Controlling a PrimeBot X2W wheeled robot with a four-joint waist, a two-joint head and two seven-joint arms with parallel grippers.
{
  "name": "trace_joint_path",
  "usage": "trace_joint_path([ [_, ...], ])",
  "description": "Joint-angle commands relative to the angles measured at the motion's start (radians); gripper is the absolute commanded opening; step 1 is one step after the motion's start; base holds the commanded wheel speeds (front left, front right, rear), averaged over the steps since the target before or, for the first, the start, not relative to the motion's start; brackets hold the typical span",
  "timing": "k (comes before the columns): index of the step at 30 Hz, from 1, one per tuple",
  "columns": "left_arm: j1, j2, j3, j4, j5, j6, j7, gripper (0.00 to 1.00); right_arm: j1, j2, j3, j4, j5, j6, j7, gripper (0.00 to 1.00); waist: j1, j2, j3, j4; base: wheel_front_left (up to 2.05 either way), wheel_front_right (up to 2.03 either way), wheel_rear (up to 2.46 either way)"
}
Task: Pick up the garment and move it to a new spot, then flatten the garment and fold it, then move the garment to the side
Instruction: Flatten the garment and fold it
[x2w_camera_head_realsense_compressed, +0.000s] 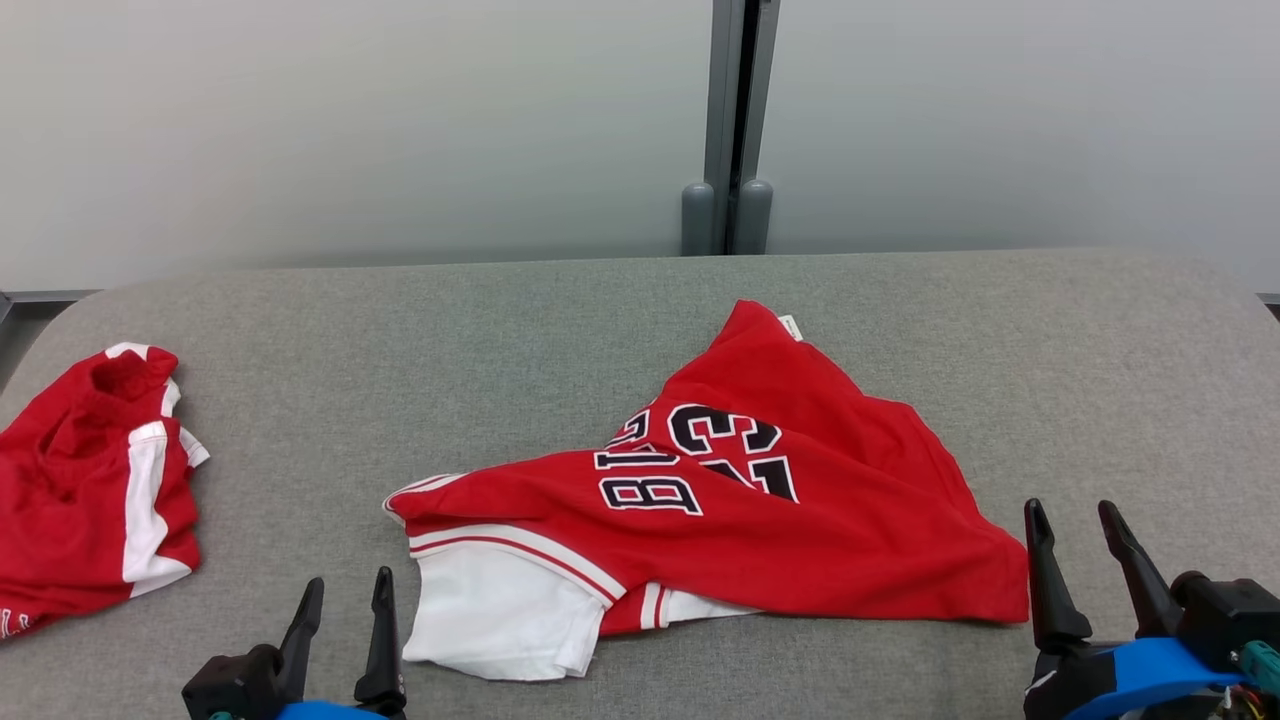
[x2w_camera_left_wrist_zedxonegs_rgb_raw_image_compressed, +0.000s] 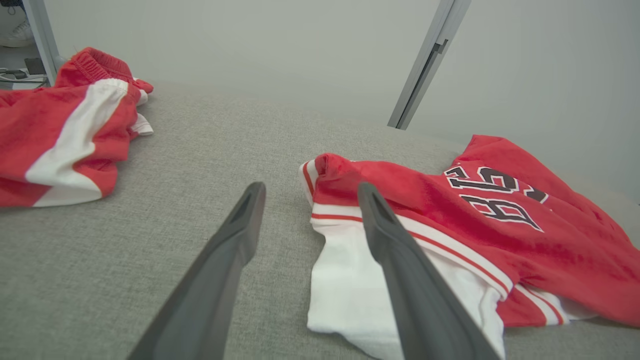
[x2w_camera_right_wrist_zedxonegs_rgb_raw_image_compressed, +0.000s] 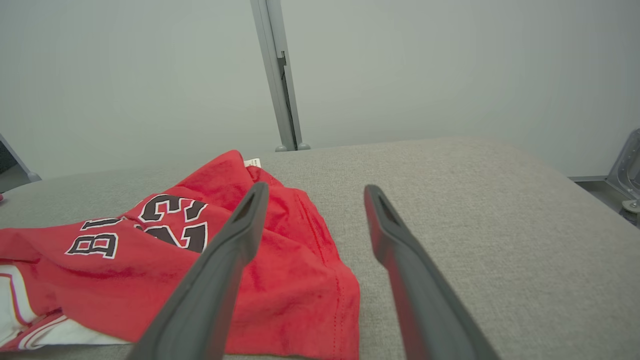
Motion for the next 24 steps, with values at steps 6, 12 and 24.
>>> trace_joint_path([
  [6,-0.006,-0.005,-0.012,-0.007,-0.007,-0.001,0.013,1.00,0.010,-0.005,-0.005,-0.011,0.008,0.000,0.017,1.00,0.0001,0.0000,0.011,0.000,0.00,0.00,0.00],
  [12,-0.014,-0.019,-0.038,0.047,-0.025,0.006,0.097,1.00,0.001,-0.005,-0.026,0.053,0.019,0.000,0.091,1.00,0.0001,0.0000,0.032,-0.005,0.00,0.00,0.00],
  [24,-0.075,-0.038,-0.060,0.176,-0.032,0.043,0.199,1.00,-0.078,-0.005,-0.011,0.238,0.023,0.000,0.176,1.00,0.0001,0.0000,0.074,-0.011,0.00,0.00,0.00],
])
